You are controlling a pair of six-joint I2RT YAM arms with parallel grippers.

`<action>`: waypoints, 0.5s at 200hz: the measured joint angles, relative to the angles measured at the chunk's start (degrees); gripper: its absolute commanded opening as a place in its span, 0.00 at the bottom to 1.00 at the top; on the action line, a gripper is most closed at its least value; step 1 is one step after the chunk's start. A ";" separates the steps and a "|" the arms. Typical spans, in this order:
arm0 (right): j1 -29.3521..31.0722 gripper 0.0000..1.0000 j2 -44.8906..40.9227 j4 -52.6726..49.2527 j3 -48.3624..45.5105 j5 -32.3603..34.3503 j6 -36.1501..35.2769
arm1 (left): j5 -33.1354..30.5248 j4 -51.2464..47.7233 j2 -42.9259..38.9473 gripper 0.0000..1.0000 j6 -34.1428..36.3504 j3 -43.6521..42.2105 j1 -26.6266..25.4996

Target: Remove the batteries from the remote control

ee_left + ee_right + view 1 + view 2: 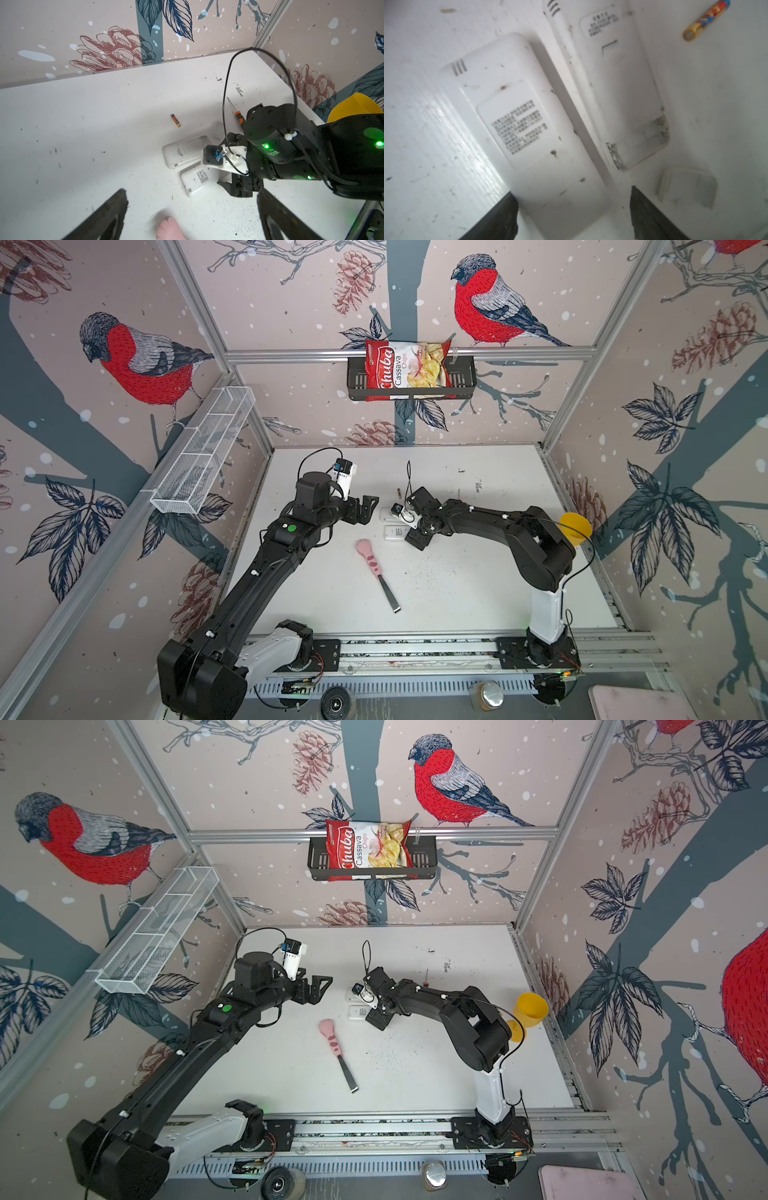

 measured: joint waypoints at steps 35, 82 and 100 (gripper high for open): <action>-0.52 0.83 -2.49 0.00 -0.55 0.15 0.04 | 0.09 -1.25 3.91 0.89 3.52 4.02 -1.25; -4.66 0.83 -10.25 0.87 -1.62 -6.58 2.75 | 0.00 -6.01 14.64 0.87 12.57 12.39 -4.90; -8.66 0.83 -15.37 3.85 -4.44 -11.04 6.01 | -1.75 -7.56 19.17 0.87 15.98 14.16 -6.47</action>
